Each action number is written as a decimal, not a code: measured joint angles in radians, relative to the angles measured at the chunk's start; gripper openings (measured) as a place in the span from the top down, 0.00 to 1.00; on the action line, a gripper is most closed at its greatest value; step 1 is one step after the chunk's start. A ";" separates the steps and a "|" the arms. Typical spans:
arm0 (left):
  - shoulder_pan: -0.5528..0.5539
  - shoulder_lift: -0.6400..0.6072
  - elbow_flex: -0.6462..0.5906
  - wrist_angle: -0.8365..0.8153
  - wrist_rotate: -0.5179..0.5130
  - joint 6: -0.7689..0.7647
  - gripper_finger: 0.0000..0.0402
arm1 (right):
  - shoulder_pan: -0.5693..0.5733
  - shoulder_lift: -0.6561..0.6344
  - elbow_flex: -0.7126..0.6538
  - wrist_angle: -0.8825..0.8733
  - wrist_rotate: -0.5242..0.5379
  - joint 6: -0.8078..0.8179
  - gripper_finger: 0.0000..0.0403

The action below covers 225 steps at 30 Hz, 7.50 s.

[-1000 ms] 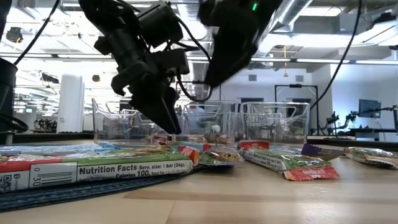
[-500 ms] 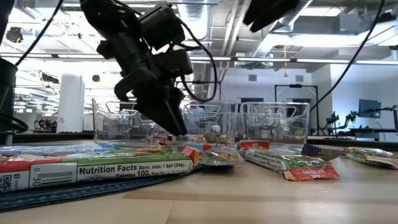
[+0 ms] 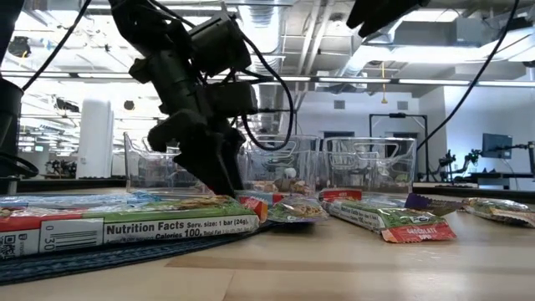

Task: Pick and place Granola Bars by type
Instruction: Put the red granola bar into the left transparent bin

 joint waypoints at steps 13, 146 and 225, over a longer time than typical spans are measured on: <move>-0.013 0.000 0.000 -0.031 -0.019 0.001 0.49 | -0.011 -0.001 0.000 -0.015 0.022 0.000 0.37; 0.285 -0.266 0.323 -0.718 -0.145 -0.259 0.47 | 0.011 -0.001 -0.136 0.083 -0.221 -0.021 0.37; 0.239 -0.268 0.317 -0.659 -0.356 -0.212 0.47 | -0.084 0.561 -0.065 0.974 -0.817 -0.669 0.82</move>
